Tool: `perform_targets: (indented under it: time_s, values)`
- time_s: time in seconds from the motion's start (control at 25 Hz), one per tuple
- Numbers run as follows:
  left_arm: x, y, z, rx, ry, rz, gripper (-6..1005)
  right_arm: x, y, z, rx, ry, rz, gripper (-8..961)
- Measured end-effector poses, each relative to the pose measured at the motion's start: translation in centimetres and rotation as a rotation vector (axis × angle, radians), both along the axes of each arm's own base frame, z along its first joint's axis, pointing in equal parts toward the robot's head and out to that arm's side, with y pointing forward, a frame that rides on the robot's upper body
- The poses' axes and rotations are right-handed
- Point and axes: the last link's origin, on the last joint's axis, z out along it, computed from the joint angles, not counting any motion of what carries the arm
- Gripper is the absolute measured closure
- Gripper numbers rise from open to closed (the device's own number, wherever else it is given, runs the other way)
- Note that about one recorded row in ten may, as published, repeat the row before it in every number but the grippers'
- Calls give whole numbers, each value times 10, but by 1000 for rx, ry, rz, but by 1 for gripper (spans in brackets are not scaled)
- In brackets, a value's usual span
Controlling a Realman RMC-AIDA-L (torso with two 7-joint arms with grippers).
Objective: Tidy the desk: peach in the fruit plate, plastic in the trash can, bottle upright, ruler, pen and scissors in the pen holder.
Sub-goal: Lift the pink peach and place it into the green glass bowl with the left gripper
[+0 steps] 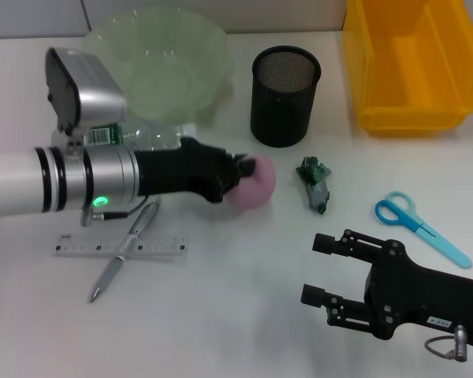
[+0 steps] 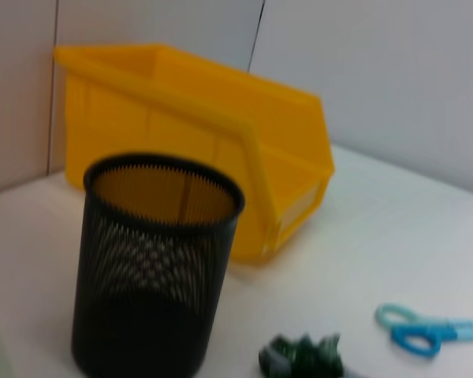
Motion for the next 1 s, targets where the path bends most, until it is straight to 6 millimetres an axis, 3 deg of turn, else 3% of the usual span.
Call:
perform_targets:
  time_s: [0.2,0.28,0.56,0.8,1.0]
  values:
    - [8,3,11,27,-31,-21,915,0,0,0,3,4,-3,227]
    - [14,12,31,120,-84,-18,908,-1,1,0,7,8,-5,227]
    - [9,40,65,319,-156,86,883,-2,2,0,12,19,-11,227]
    - [5,64,73,447,-115,176,863,-5,4,-2,16,39,-20,228]
    - [3,78,69,496,-56,223,845,-5,4,-2,18,46,-27,228]
